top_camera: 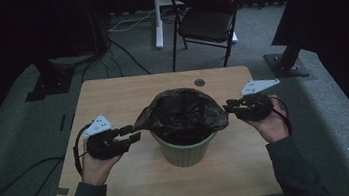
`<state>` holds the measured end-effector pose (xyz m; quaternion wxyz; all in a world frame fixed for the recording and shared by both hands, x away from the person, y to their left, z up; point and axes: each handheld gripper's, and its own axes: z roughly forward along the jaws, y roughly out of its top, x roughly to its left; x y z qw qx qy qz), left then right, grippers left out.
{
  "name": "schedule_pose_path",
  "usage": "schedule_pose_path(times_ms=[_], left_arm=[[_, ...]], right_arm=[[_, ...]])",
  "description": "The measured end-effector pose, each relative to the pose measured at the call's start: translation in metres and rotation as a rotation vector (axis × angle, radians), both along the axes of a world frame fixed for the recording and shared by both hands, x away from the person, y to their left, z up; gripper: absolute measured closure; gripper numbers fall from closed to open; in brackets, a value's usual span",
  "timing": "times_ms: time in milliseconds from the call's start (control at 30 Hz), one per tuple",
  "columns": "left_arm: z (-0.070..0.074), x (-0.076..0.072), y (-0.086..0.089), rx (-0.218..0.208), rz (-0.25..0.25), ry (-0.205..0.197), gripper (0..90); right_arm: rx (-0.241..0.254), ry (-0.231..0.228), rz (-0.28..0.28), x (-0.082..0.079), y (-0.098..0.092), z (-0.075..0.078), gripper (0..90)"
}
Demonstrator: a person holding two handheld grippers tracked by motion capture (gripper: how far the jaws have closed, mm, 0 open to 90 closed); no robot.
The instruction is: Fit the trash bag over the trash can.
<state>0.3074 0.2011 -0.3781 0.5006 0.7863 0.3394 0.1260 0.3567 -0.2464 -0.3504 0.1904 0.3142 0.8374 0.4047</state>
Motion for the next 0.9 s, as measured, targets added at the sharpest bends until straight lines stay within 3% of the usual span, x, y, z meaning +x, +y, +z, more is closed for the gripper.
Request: schedule_pose_path(times_ms=[133,233,433,633,900], left_arm=[[0.006,-0.002,0.004,-0.006,0.015,-0.019,53.9],[0.017,0.0,0.006,-0.009,0.062,-0.034,53.7],[0.035,0.006,-0.005,-0.029,0.047,-0.046,53.2],[0.044,0.017,-0.029,-0.033,0.003,-0.026,50.6],[0.04,0.034,-0.048,-0.018,-0.018,0.026,49.4]], right_arm=[[0.013,-0.003,0.013,-0.001,0.001,0.004,72.8],[0.025,-0.005,0.015,-0.001,0.001,0.006,72.8],[0.054,-0.021,0.026,-0.002,0.006,0.014,73.0],[0.053,-0.03,0.042,-0.001,0.013,0.019,72.5],[0.087,-0.031,0.042,0.001,0.015,0.027,68.2]])
